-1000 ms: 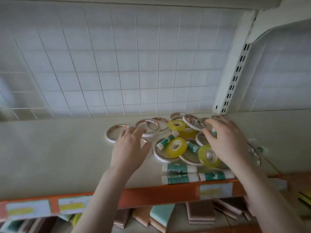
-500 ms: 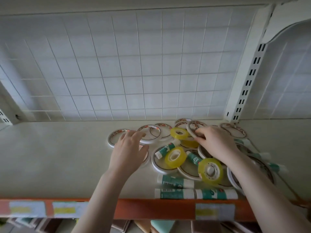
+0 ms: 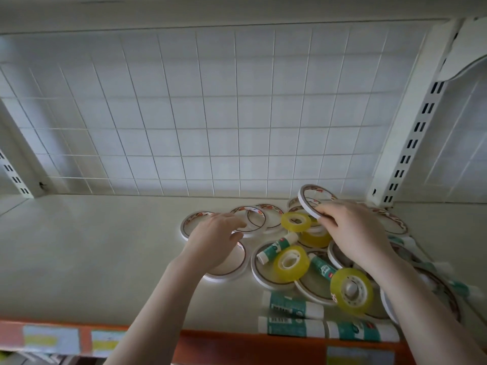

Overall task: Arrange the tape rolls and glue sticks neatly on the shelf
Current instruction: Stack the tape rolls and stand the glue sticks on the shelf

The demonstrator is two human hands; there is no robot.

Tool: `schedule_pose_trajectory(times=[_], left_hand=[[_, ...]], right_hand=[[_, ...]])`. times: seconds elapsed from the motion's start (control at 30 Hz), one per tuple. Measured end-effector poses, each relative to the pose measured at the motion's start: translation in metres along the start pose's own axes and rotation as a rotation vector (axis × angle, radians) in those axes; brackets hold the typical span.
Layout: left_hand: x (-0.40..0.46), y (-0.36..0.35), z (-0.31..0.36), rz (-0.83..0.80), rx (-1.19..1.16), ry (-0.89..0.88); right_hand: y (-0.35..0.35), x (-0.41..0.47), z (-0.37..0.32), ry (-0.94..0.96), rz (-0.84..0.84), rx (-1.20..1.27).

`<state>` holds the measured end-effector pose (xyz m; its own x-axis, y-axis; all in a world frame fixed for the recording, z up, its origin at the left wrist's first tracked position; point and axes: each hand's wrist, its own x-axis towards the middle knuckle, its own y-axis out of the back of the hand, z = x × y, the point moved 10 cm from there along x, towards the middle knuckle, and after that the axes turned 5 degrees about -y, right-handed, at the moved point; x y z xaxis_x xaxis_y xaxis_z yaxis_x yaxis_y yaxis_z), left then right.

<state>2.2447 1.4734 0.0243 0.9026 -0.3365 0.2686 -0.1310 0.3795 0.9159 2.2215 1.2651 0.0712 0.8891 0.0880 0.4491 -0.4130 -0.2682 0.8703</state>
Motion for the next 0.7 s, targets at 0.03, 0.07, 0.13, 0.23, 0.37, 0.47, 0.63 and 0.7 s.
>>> schedule_pose_trajectory(times=[0.03, 0.07, 0.13, 0.23, 0.37, 0.47, 0.63, 0.7], left_hand=[[0.001, -0.004, 0.0, -0.028, -0.003, -0.005], [0.002, -0.008, -0.001, -0.048, -0.002, -0.009], [0.003, -0.01, -0.001, -0.055, 0.013, -0.017], [0.006, -0.008, 0.001, -0.029, 0.024, -0.036], [0.007, 0.001, 0.011, 0.018, 0.075, -0.083], [-0.001, 0.02, 0.017, 0.1, 0.089, -0.08], [-0.035, 0.066, 0.013, 0.314, 0.109, -0.068], [-0.05, 0.081, 0.007, 0.367, 0.137, -0.047]], right_hand=[[0.001, -0.001, 0.0, 0.006, 0.018, 0.005], [0.002, -0.003, -0.001, 0.012, 0.038, 0.006], [0.002, -0.006, 0.0, 0.011, 0.058, -0.002], [-0.001, -0.01, 0.001, 0.005, 0.048, 0.008], [0.004, -0.016, 0.001, 0.023, 0.09, 0.026], [0.011, -0.018, 0.001, 0.038, 0.115, 0.033], [0.022, -0.012, -0.01, 0.091, 0.132, 0.051], [0.024, -0.009, -0.02, 0.116, 0.12, 0.055]])
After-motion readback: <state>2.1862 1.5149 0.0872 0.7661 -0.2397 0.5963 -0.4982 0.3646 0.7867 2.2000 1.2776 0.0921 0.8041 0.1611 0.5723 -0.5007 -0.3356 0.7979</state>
